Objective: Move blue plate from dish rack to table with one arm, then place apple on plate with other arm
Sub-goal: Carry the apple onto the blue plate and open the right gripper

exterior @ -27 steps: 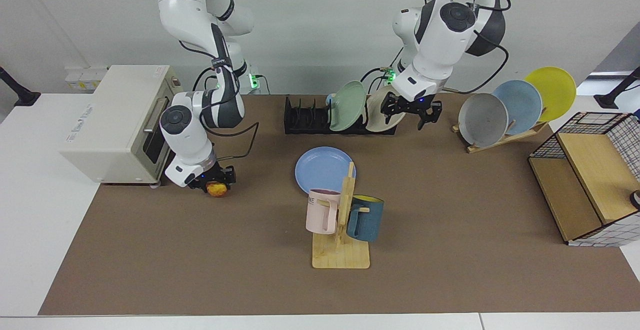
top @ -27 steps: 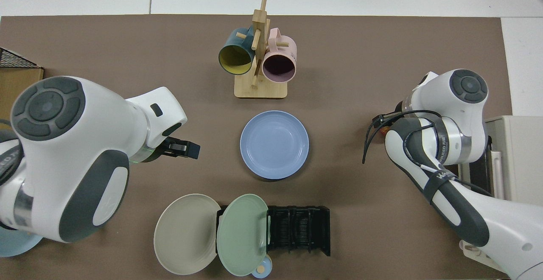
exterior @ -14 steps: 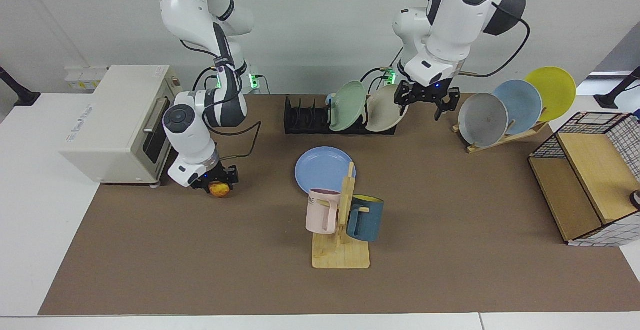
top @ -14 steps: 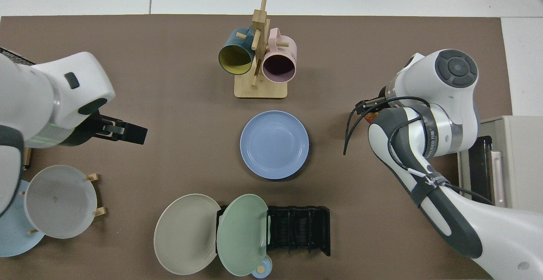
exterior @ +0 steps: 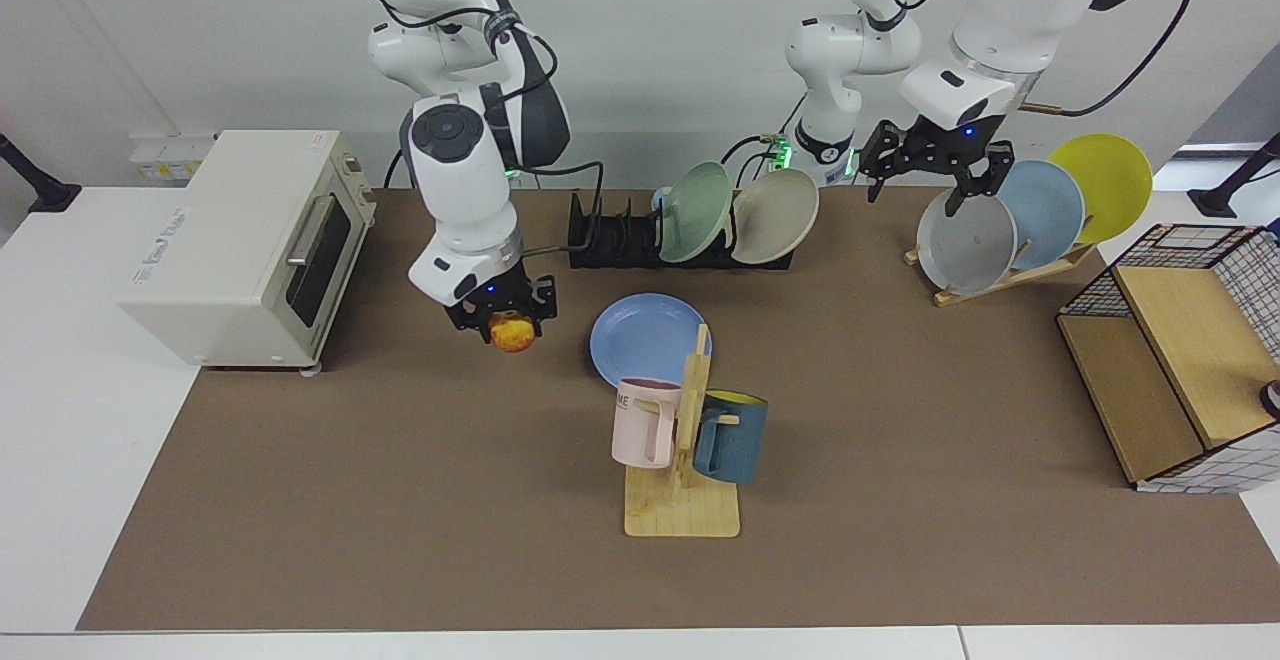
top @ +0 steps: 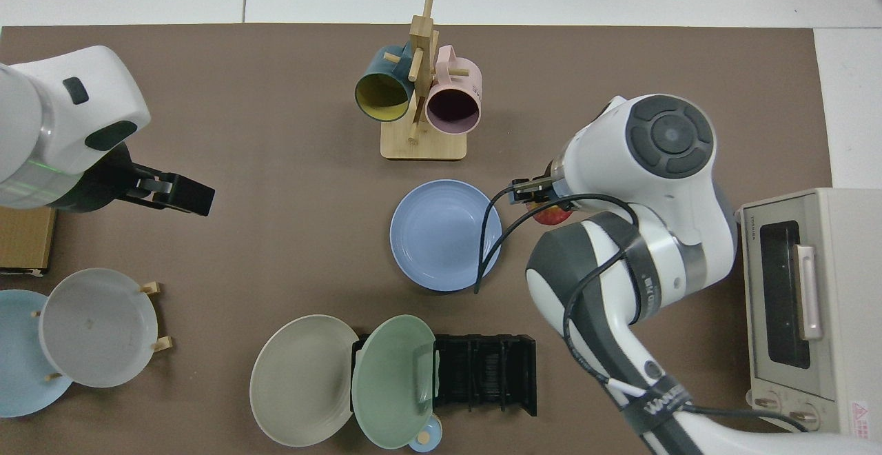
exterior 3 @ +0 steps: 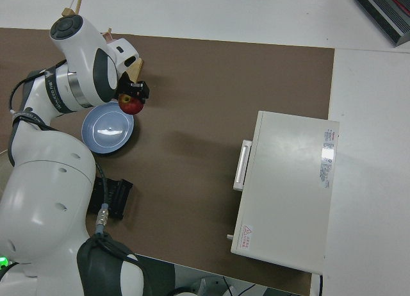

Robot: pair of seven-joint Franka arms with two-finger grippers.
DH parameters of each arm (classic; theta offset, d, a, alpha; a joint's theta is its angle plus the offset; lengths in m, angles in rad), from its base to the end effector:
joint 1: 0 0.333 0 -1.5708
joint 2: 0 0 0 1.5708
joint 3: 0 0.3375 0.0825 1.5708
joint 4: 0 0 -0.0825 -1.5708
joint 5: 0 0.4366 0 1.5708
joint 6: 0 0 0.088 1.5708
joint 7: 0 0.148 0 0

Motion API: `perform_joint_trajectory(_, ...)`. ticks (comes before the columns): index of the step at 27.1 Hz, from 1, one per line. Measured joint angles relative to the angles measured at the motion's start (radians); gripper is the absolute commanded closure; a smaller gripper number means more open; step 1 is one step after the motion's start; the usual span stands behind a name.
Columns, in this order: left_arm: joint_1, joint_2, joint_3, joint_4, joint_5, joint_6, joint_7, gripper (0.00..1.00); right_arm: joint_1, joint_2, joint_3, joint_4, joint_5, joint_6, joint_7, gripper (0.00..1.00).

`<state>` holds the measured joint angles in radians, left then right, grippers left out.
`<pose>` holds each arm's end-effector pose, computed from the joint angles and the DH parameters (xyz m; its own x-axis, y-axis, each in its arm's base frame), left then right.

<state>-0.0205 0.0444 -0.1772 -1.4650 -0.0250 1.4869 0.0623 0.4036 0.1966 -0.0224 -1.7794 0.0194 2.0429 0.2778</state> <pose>0.6003 -0.1218 0.6262 0.9657 -0.2590 -0.0197 -0.2583 -0.9655 0.0341 0.6287 0.2546 0.4098 0.9937 0.0945 0.0606 0.0965 -0.9948 -0.0313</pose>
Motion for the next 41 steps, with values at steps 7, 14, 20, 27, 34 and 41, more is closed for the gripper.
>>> perform_joint_trajectory(7, 0.000, -0.016, 0.020, -0.010, 0.000, -0.036, 0.000, 0.00, 0.107, 0.034, 0.005, -0.017, 0.002, 0.058, 0.107, 1.00)
perform_joint_trajectory(14, -0.001, -0.041, 0.019, -0.044, 0.000, -0.070, 0.000, 0.00, 0.188, 0.128, 0.005, -0.033, 0.002, 0.180, 0.194, 1.00)
perform_joint_trajectory(20, 0.000, -0.067, 0.024, -0.079, 0.000, -0.069, 0.000, 0.00, 0.204, 0.185, 0.004, -0.046, 0.006, 0.217, 0.199, 1.00)
perform_joint_trajectory(27, 0.000, -0.071, 0.037, -0.085, 0.000, -0.069, 0.000, 0.00, 0.211, 0.202, 0.004, -0.051, 0.024, 0.261, 0.199, 1.00)
perform_joint_trajectory(34, 0.000, -0.075, 0.039, -0.084, 0.000, -0.068, -0.001, 0.00, 0.227, 0.220, 0.004, -0.052, 0.028, 0.284, 0.199, 0.00)
perform_joint_trajectory(41, 0.001, -0.080, 0.043, -0.084, 0.000, -0.068, -0.001, 0.00, 0.228, 0.222, 0.003, -0.052, 0.028, 0.286, 0.199, 0.00)
